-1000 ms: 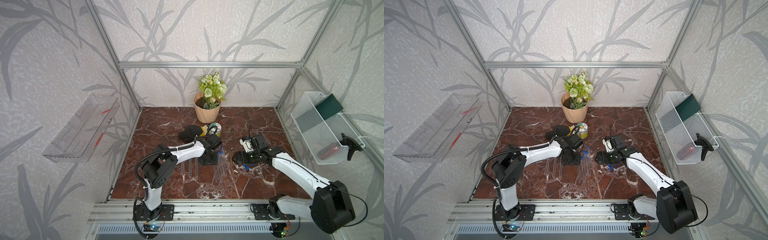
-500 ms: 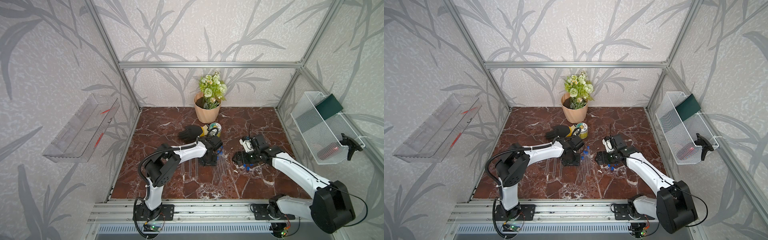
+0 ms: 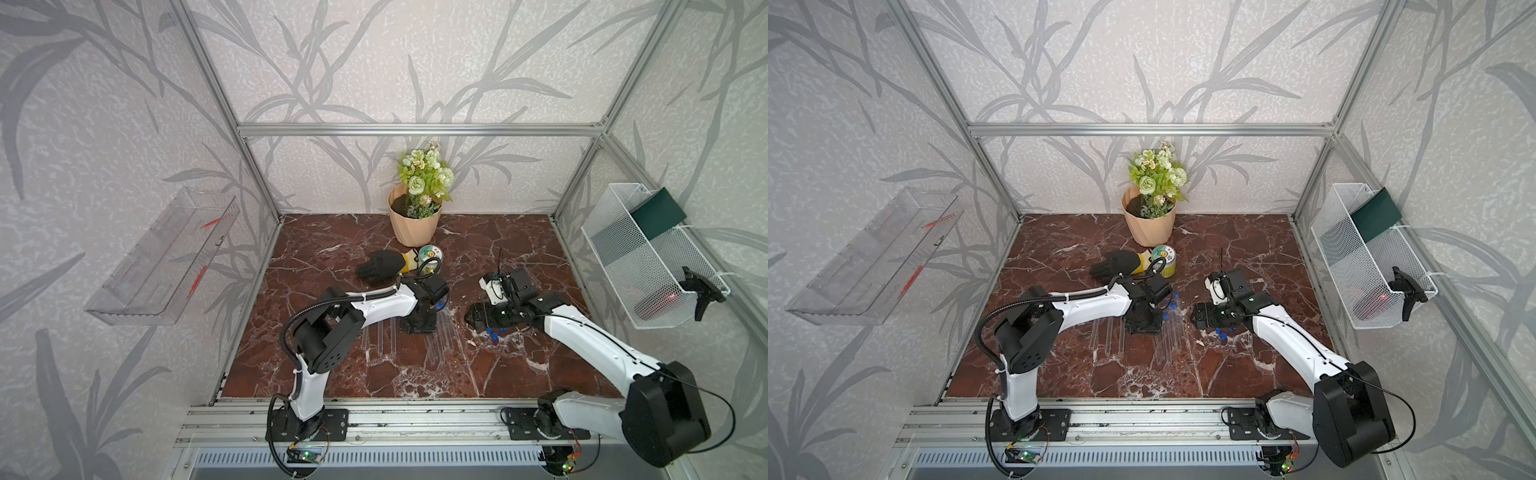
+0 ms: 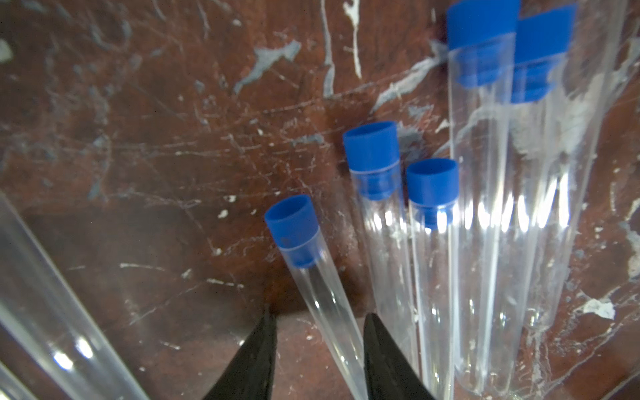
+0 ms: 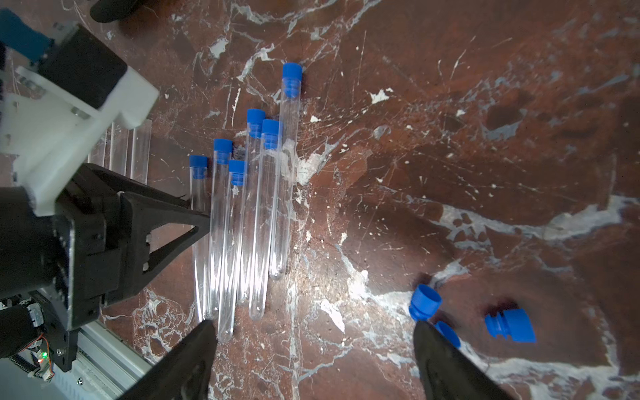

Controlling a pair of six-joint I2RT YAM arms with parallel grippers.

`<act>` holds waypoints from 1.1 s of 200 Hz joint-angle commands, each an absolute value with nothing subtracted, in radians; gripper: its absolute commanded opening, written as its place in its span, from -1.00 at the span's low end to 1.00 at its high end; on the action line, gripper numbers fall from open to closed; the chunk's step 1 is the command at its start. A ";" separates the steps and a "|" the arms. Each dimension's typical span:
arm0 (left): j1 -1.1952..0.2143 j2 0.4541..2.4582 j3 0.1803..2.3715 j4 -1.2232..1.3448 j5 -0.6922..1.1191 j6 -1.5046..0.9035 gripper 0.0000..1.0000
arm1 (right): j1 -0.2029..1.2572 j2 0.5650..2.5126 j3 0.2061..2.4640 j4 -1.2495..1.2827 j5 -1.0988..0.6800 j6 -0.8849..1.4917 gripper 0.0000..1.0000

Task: Remove stoppers from test tubes
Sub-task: Pick up the test tube at the center of the board.

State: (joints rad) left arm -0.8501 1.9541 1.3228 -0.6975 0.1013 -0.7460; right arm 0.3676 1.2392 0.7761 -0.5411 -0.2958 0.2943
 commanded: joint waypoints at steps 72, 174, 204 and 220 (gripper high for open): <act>-0.847 1.966 1.336 -0.798 0.055 -0.698 -0.30 | 0.357 1.191 0.760 -0.522 -0.264 0.288 0.78; -0.863 1.974 1.342 -0.834 0.043 -0.693 -0.25 | 0.357 1.204 0.760 -0.512 -0.269 0.296 0.78; -0.879 1.966 1.314 -0.820 0.049 -0.711 -0.24 | 0.357 1.217 0.768 -0.515 -0.272 0.296 0.82; -0.885 1.965 1.305 -0.813 0.056 -0.717 -0.26 | 0.358 1.221 0.768 -0.515 -0.270 0.296 0.82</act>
State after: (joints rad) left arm -0.8719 1.9549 1.3247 -0.7895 0.0639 -0.6956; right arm 0.3611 1.2118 0.7670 -0.5201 -0.2779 0.2951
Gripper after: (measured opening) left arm 0.378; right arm 0.909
